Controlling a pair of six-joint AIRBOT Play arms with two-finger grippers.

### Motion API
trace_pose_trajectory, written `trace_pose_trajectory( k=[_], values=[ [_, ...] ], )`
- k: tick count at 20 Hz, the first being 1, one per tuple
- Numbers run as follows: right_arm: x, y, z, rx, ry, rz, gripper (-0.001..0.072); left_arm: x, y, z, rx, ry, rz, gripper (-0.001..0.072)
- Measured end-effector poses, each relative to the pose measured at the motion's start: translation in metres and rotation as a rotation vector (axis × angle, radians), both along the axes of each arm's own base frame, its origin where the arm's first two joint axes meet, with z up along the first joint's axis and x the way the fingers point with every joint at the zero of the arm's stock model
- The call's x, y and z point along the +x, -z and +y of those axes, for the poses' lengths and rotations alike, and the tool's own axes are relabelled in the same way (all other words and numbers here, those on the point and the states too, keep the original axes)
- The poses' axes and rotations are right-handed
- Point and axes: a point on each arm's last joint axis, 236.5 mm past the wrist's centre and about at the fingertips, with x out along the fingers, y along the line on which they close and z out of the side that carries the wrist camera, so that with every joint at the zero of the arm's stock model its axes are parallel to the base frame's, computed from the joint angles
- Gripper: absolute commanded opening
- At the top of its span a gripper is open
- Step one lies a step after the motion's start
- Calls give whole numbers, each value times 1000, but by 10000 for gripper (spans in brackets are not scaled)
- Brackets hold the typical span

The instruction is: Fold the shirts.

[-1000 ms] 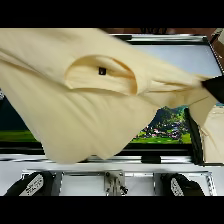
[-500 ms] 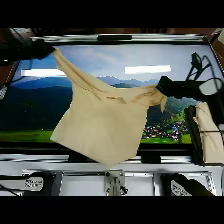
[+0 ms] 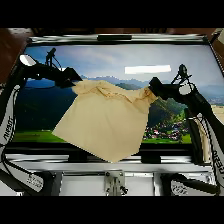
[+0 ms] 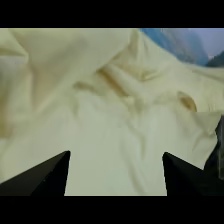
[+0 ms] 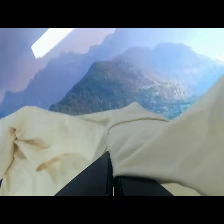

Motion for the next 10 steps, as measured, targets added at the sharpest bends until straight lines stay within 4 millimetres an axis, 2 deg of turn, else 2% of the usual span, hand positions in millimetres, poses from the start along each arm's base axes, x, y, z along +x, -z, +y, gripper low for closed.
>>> trace_pose_trajectory(
  k=[1,2,4,5,6,8,10],
  values=[
    [-4,-4,2,-17,-28,-5,61,-14,1,10,6,10,70,490],
    [-11,-6,3,-46,-66,-5,61,-32,2,25,31,26,148,450],
    [-27,-11,2,-114,-142,4,61,-65,-7,54,94,33,251,486],
    [-36,-11,1,-150,-179,16,61,-79,-11,66,127,24,280,639],
    [-46,-9,-1,-187,-218,38,62,-94,-14,75,156,13,303,686],
    [-62,-4,-5,-244,-276,79,61,-125,-17,78,178,4,334,687],
    [-74,0,-9,-284,-315,115,61,-159,-1,79,194,-30,372,687]
  ],
)
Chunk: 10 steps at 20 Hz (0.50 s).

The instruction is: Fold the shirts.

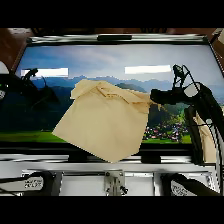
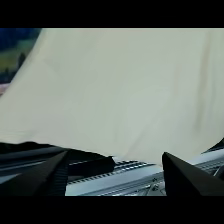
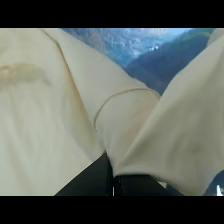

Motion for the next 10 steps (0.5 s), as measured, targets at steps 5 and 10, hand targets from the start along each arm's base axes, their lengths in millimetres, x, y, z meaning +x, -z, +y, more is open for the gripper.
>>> trace_pose_trajectory(
  k=[5,10],
  values=[
    [-12,4,-4,-36,-28,39,61,-86,71,0,30,-129,74,686],
    [-14,5,-6,-46,-32,44,61,-109,113,8,63,-226,67,685]
  ],
)
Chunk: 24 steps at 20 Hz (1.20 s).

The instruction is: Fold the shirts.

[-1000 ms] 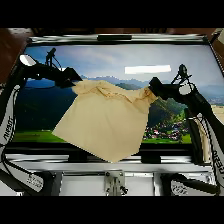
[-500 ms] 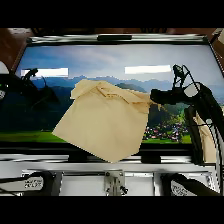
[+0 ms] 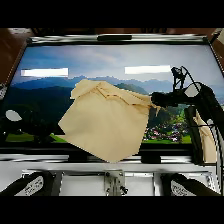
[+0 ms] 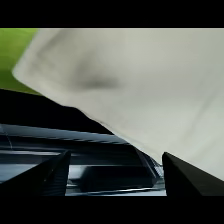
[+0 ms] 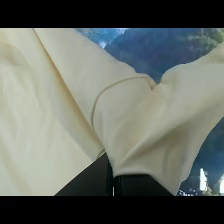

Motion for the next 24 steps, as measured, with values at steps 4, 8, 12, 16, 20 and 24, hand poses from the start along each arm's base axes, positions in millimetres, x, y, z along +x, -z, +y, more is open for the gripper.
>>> trace_pose_trajectory(
  k=[4,8,12,16,20,24],
  values=[
    [0,0,0,-1,0,-1,61,5,18,5,19,-43,-16,672],
    [0,0,0,1,6,2,61,18,28,2,-2,-77,-43,599],
    [0,0,0,13,26,12,61,50,32,8,15,-152,-152,36],
    [-1,-2,5,44,38,21,61,87,10,17,30,-144,-281,34],
    [1,-12,8,59,35,-6,61,162,-71,63,113,-160,-535,34],
    [-5,-31,24,102,28,-18,61,216,-154,120,188,-221,-713,34]
  ],
)
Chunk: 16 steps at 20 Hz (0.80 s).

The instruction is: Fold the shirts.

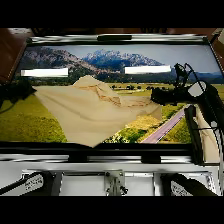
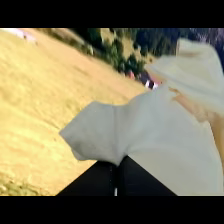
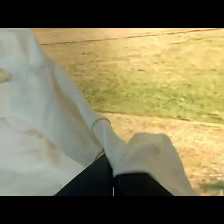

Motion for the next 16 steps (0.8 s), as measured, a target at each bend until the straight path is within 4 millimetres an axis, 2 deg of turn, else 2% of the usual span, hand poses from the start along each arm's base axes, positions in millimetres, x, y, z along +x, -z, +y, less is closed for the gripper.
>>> trace_pose_trajectory(
  k=[1,3,4,5,6,9,11,12,13,14,16],
  values=[
    [-6,-1,10,12,-14,16,61,7,-7,8,3,-4,-6,34],
    [-18,0,33,17,-59,42,61,17,-2,12,-20,-5,23,37],
    [-23,1,42,6,-78,46,61,20,6,11,-39,-6,50,123],
    [-23,2,49,-4,-85,40,61,22,16,9,-57,-1,82,467],
    [-22,1,54,-11,-82,27,61,23,24,5,-77,4,113,720],
    [-14,-2,61,-13,-54,-12,61,15,37,-6,-129,39,195,707],
    [-11,-4,64,-10,-41,-26,61,-1,35,-9,-148,81,266,578],
    [-10,-4,64,-12,-39,-31,61,-17,37,-12,-146,115,324,580],
    [-8,-5,64,-11,-33,-37,61,-37,42,-15,-140,146,391,620],
    [-8,-5,64,-15,-34,-40,61,-62,50,-19,-139,177,469,702],
    [-7,-4,63,-21,-31,-41,61,-109,66,-36,-163,223,582,720]
  ],
)
